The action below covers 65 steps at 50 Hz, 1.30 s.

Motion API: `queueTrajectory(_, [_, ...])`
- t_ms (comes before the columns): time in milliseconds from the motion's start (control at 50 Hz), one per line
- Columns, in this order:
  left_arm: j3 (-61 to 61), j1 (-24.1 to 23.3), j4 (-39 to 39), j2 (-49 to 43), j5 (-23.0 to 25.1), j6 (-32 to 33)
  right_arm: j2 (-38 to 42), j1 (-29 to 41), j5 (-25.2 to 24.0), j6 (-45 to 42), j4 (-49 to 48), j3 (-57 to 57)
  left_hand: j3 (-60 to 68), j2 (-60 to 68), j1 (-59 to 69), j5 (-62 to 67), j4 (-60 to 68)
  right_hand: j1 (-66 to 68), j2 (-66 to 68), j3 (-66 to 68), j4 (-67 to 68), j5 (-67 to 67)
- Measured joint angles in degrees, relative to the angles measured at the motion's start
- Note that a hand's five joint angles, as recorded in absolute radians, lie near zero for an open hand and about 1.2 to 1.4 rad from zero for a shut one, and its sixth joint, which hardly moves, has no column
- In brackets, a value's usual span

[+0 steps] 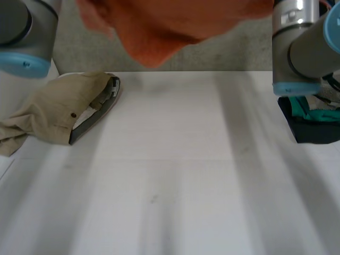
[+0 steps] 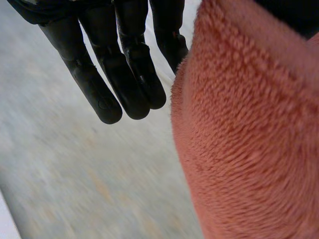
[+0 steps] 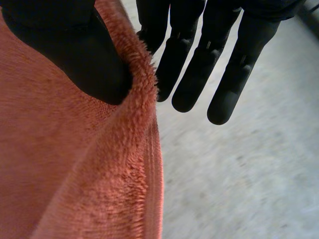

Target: Fold the laundry.

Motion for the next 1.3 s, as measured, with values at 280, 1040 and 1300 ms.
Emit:
queueTrajectory(280, [-38.46, 5.16, -1.19, 4.44, 10.57, 5.47, -9.15, -2.15, -7.73, 1.05, 15.1, 32.33, 0.01, 0.0, 0.0, 0.0, 0.01, 0.0, 0.0, 0.01, 0.0, 0.0])
queueTrajectory(1040, [-53.9, 11.63, -4.52, 17.77, 13.29, 23.78, -18.79, -6.4, -8.87, -2.49, 26.15, 42.33, -0.07, -0.09, -0.21, -0.04, -0.24, 0.0, 0.0, 0.02, 0.0, 0.0])
queueTrajectory(1300, [-43.55, 11.19, -17.68, 32.69, 17.1, 14.19, -30.51, -13.96, -10.78, -8.03, 50.27, 24.06, -0.07, -0.02, -0.21, -0.04, -0.22, 0.0, 0.0, 0.02, 0.0, 0.01])
